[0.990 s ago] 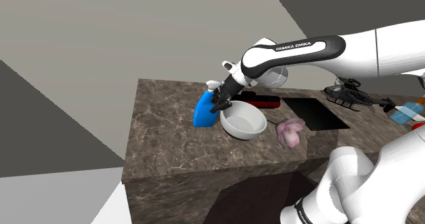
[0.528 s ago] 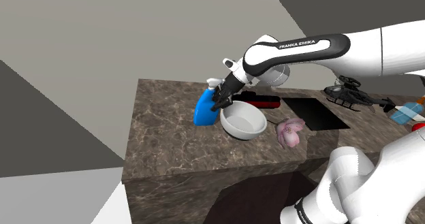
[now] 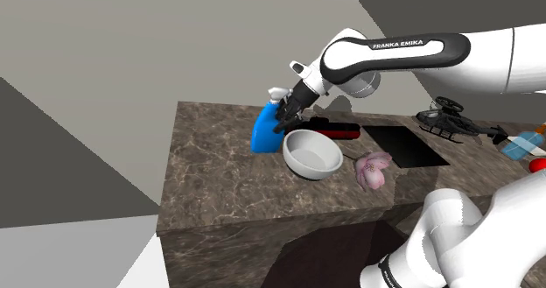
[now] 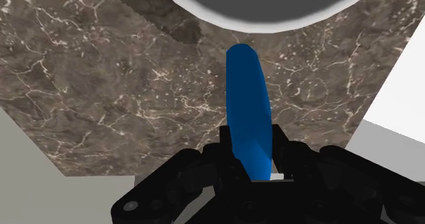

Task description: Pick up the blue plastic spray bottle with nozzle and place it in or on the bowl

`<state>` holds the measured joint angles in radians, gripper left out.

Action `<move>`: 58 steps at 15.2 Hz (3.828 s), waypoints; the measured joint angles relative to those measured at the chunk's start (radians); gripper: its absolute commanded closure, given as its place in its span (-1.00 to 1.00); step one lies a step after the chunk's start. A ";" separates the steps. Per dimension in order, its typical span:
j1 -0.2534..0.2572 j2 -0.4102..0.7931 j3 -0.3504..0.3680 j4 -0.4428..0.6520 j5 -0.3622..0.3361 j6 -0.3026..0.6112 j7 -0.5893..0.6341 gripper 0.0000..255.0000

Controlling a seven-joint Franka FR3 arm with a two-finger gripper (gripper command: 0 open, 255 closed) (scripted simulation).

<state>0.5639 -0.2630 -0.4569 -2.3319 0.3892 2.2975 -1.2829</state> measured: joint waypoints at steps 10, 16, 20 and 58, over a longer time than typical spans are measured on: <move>-0.016 -0.044 0.019 0.088 -0.055 -0.117 0.073 1.00; -0.021 -0.064 0.030 0.148 -0.079 -0.189 0.114 1.00; -0.027 -0.076 0.029 0.180 -0.091 -0.232 0.125 1.00; -0.207 -0.335 -0.157 -0.116 -0.249 -0.252 -0.123 -1.00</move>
<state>0.3566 -0.5984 -0.6141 -2.4476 0.1406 2.0456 -1.4061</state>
